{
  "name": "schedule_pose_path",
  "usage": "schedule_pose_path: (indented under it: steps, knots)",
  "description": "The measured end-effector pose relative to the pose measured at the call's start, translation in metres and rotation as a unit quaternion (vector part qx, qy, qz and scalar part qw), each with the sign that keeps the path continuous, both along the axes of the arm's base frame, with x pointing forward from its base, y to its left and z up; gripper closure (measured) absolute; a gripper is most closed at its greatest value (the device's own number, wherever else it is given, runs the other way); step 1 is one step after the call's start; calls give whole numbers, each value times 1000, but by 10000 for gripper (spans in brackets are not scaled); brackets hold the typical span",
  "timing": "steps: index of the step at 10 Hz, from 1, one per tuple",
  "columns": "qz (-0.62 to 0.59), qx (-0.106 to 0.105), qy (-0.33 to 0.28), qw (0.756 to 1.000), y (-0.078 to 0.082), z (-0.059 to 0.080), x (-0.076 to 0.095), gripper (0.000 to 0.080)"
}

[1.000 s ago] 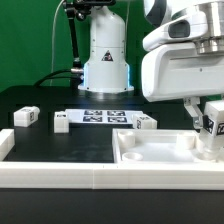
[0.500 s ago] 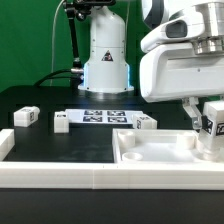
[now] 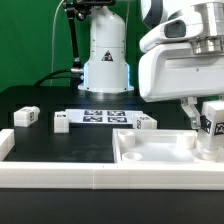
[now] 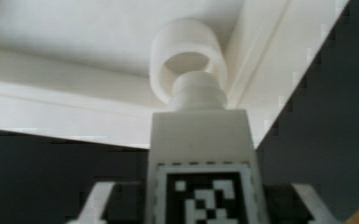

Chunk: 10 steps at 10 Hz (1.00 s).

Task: Assemble one leg

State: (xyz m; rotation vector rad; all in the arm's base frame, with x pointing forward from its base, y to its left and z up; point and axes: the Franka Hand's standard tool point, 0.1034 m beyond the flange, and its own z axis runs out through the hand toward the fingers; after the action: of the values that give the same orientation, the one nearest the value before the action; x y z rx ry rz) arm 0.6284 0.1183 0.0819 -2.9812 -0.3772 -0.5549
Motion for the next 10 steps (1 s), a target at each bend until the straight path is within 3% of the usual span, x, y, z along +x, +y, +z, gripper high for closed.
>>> schedule_pose_path:
  steps: [10]
  knots:
    - [-2,1,-16,1000,-1,-13,-14,512]
